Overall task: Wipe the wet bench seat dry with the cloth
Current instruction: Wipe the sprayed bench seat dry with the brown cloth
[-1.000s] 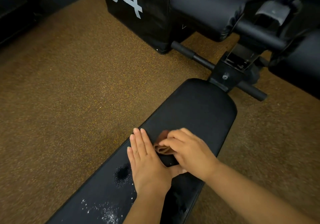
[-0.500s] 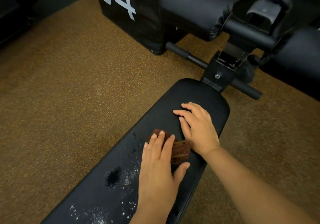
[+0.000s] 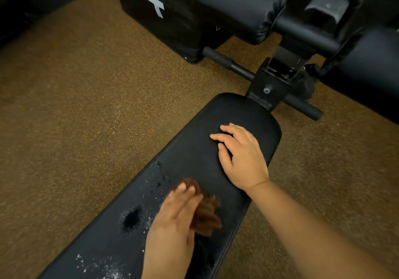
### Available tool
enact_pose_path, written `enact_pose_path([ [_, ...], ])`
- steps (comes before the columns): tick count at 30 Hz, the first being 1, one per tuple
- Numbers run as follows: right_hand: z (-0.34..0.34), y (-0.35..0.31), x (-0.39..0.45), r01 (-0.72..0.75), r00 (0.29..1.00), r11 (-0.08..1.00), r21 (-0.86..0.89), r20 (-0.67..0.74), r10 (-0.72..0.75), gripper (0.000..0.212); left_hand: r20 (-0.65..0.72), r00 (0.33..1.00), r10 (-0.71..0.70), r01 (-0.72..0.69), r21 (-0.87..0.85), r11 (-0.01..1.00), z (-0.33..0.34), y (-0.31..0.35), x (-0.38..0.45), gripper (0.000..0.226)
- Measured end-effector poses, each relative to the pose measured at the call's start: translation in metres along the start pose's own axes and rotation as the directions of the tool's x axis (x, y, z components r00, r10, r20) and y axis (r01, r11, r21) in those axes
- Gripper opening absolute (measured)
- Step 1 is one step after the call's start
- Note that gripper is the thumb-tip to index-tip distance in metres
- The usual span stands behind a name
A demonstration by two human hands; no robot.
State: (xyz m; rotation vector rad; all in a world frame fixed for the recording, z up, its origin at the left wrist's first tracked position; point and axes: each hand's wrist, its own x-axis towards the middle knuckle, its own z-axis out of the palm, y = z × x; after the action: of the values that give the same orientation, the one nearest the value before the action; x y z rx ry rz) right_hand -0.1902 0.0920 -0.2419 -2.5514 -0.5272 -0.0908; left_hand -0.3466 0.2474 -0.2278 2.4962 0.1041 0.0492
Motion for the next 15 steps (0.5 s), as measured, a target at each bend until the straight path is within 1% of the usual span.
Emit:
enact_pose_path([
  [2, 0.0, 0.0, -0.001, -0.002, 1.0, 1.0, -0.004, -0.002, 0.002, 0.027, -0.016, 0.995, 0.098, -0.097, 0.079, 0.992, -0.009, -0.005, -0.007, 0.052],
  [3, -0.001, -0.001, -0.001, -0.003, 1.0, 1.0, -0.006, -0.003, 0.003, 0.027, -0.016, 0.993, 0.117, -0.115, 0.103, 0.988, -0.018, -0.009, 0.0, 0.052],
  [4, 0.0, -0.001, -0.001, -0.005, 1.0, 1.0, -0.008, -0.003, 0.005, 0.027, -0.031, 0.995, 0.093, -0.088, 0.133, 0.987, -0.026, -0.014, 0.011, 0.053],
  [5, 0.0, -0.001, -0.001, -0.008, 1.0, 1.0, -0.011, -0.003, 0.008, 0.027, -0.051, 0.998, 0.026, -0.018, 0.156, 0.988, -0.035, -0.02, 0.025, 0.056],
  [6, 0.0, -0.002, -0.001, -0.012, 1.0, 1.0, -0.014, -0.003, 0.012, 0.027, -0.07, 0.994, -0.085, 0.095, 0.16, 0.983, -0.041, -0.027, 0.039, 0.06],
  [7, 0.0, -0.002, -0.001, -0.015, 1.0, 1.0, -0.017, -0.004, 0.015, 0.026, -0.087, 0.974, -0.209, 0.219, 0.131, 0.967, -0.047, -0.031, 0.051, 0.065],
  [8, 0.001, -0.003, 0.0, -0.017, 1.0, 1.0, -0.02, -0.005, 0.017, 0.026, -0.1, 0.948, -0.302, 0.311, 0.09, 0.946, -0.048, -0.031, 0.058, 0.066],
  [9, 0.001, -0.004, 0.0, -0.02, 1.0, 0.999, -0.026, -0.005, 0.02, 0.027, -0.107, 0.932, -0.346, 0.354, 0.059, 0.934, -0.048, -0.026, 0.059, 0.065],
  [10, 0.001, -0.005, 0.0, -0.024, 1.0, 0.999, -0.033, -0.005, 0.024, 0.027, -0.104, 0.933, -0.345, 0.352, 0.056, 0.934, -0.045, -0.02, 0.054, 0.067],
  [12, 0.0, -0.006, 0.001, -0.03, 1.0, 0.998, -0.047, -0.005, 0.03, 0.028, -0.072, 0.961, -0.266, 0.272, 0.089, 0.958, -0.036, -0.013, 0.031, 0.072],
  [13, 0.001, -0.007, 0.001, -0.031, 1.0, 0.998, -0.052, -0.004, 0.031, 0.029, -0.062, 0.975, -0.213, 0.218, 0.086, 0.972, -0.032, -0.012, 0.015, 0.07],
  [15, 0.0, -0.006, 0.0, -0.028, 1.0, 0.998, -0.057, -0.006, 0.028, 0.029, -0.06, 0.991, -0.115, 0.118, 0.044, 0.992, -0.032, -0.013, -0.009, 0.057],
])
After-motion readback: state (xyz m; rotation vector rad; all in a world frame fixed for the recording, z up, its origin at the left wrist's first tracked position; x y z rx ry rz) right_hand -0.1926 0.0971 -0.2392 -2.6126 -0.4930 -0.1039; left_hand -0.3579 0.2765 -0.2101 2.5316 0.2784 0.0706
